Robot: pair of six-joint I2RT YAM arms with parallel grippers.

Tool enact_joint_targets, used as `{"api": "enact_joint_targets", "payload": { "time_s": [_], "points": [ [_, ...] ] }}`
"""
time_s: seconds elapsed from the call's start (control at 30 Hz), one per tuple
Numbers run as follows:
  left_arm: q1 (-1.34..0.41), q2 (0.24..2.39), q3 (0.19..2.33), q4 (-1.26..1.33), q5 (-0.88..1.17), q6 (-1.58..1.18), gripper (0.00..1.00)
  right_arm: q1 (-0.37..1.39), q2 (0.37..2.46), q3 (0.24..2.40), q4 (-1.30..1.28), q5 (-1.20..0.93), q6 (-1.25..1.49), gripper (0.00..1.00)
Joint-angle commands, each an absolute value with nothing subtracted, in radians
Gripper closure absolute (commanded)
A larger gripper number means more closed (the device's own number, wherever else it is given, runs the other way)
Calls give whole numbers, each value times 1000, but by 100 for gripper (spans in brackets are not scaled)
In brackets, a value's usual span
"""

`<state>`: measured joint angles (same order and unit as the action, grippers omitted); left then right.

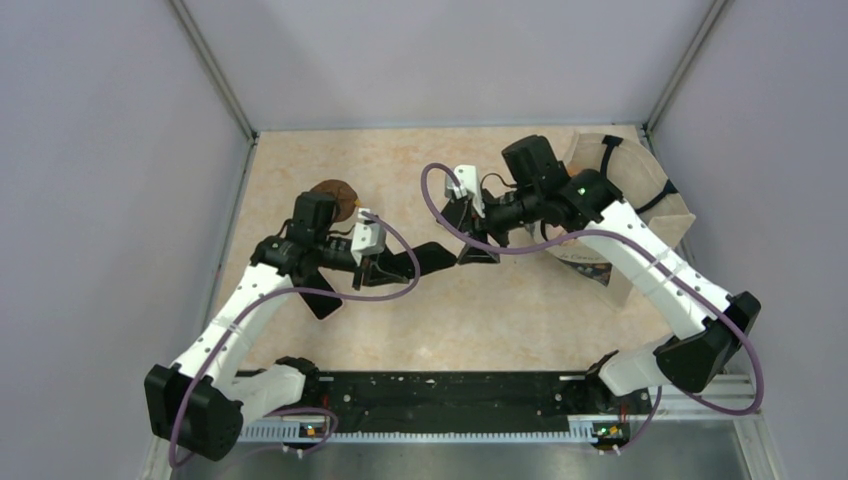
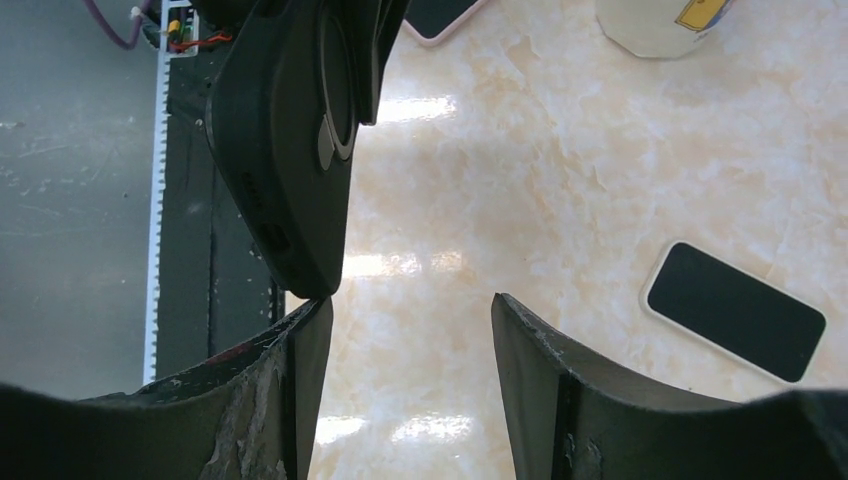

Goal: Take the phone out of the phone case
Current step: Remove the phone case from the phone.

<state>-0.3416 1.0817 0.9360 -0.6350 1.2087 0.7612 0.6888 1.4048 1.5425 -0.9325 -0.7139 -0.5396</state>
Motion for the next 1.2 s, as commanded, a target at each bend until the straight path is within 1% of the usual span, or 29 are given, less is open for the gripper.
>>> {"api": "enact_joint_targets", "payload": {
  "time_s": [0.0, 0.17, 0.23, 0.57, 0.7, 0.8, 0.93, 1.17],
  "points": [
    [-355, 1074, 914, -655, 1211, 790, 100, 687, 1396, 1630, -816, -662, -522, 42],
    [-355, 1078, 914, -714, 1230, 857, 100, 687, 1397, 1640, -803, -504, -510, 41],
    [-356, 1080, 915, -721, 1230, 864, 100, 686, 1398, 1641, -800, -488, -508, 42],
    [-357, 1077, 897, -625, 1139, 793, 100, 686, 1391, 1647, -770, -749, -460, 42],
    [-368, 1077, 888, -591, 1109, 768, 100, 686, 1414, 1647, -757, -880, -424, 44],
    [-374, 1075, 885, -572, 1097, 753, 100, 686, 1442, 1639, -753, -949, -401, 48],
    [-381, 1072, 889, -566, 1091, 748, 100, 686, 1466, 1624, -747, -969, -394, 56],
    [-386, 1066, 886, -566, 1091, 745, 100, 686, 1473, 1581, -732, -969, -396, 58]
  ]
}}
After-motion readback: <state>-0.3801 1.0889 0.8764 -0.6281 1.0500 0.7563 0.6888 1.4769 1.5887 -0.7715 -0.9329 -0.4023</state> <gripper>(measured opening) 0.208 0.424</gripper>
